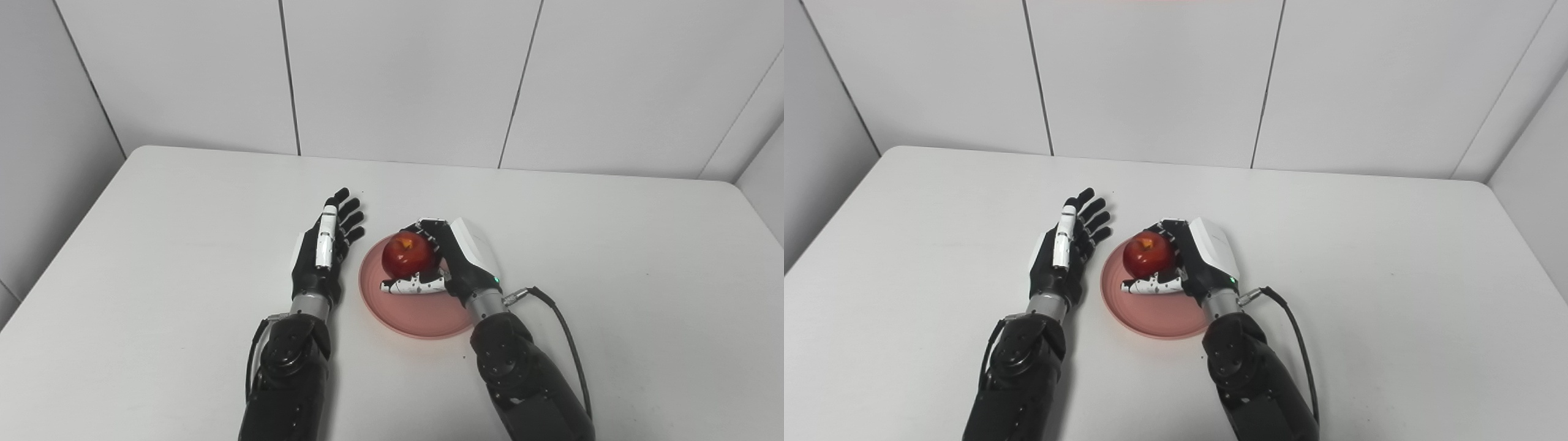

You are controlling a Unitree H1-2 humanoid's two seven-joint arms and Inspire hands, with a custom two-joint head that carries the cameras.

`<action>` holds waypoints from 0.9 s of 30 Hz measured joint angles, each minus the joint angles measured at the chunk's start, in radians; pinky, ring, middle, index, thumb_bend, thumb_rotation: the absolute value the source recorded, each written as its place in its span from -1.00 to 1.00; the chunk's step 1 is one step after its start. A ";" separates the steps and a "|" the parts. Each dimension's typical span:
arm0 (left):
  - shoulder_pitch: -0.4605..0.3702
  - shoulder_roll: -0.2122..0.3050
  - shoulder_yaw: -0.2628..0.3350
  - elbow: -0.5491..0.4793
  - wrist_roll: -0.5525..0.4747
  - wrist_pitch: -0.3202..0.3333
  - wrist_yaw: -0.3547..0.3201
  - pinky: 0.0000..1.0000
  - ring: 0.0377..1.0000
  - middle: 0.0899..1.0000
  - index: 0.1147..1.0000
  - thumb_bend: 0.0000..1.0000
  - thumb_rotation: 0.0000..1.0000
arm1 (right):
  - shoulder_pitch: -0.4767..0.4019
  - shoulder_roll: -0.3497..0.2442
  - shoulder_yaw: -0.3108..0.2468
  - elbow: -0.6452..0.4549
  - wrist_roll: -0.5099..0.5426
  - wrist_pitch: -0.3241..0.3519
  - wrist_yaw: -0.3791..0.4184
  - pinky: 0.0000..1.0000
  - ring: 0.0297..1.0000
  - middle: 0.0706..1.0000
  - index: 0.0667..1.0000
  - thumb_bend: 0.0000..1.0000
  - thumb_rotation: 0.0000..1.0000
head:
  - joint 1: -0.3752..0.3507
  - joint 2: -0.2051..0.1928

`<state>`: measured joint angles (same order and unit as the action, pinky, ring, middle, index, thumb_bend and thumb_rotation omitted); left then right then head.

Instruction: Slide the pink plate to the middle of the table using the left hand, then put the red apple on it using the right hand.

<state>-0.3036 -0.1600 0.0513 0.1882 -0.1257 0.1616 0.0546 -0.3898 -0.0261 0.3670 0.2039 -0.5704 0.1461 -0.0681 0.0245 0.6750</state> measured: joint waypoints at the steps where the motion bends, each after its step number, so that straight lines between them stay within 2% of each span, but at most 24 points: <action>1: 0.000 0.000 0.000 0.000 0.000 0.000 0.000 0.71 0.74 0.74 0.70 -0.31 1.00 | 0.002 -0.001 0.003 -0.001 -0.004 -0.003 -0.005 -0.36 -0.25 -0.13 -0.10 0.03 -0.74 | 0.000 0.000; 7: 0.000 0.000 -0.001 0.000 0.001 0.000 0.001 0.70 0.73 0.73 0.70 -0.30 1.00 | 0.013 -0.009 0.021 0.000 -0.032 -0.033 -0.027 -0.36 -0.23 -0.12 -0.10 0.03 -0.74 | 0.002 0.000; 19: 0.000 -0.002 -0.001 -0.006 0.000 0.011 0.005 0.69 0.73 0.73 0.70 -0.30 1.00 | 0.018 -0.011 0.031 -0.002 -0.053 -0.036 -0.038 -0.41 -0.27 -0.13 -0.10 0.03 -0.74 | 0.002 0.009; 26: 0.000 -0.002 -0.002 -0.006 0.001 0.011 0.005 0.69 0.73 0.73 0.70 -0.30 1.00 | 0.023 -0.011 0.031 -0.010 -0.069 -0.036 -0.040 -0.29 -0.14 0.01 -0.09 0.04 -0.71 | 0.000 0.011; 27: 0.000 -0.002 -0.003 -0.006 0.001 0.011 0.005 0.70 0.73 0.73 0.70 -0.30 1.00 | 0.025 -0.011 0.031 -0.012 -0.073 -0.036 -0.040 -0.25 -0.08 0.06 0.02 0.28 -0.68 | 0.000 0.011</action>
<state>-0.3036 -0.1616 0.0488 0.1826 -0.1251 0.1722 0.0594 -0.3650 -0.0371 0.3985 0.1915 -0.6434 0.1101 -0.1081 0.0245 0.6857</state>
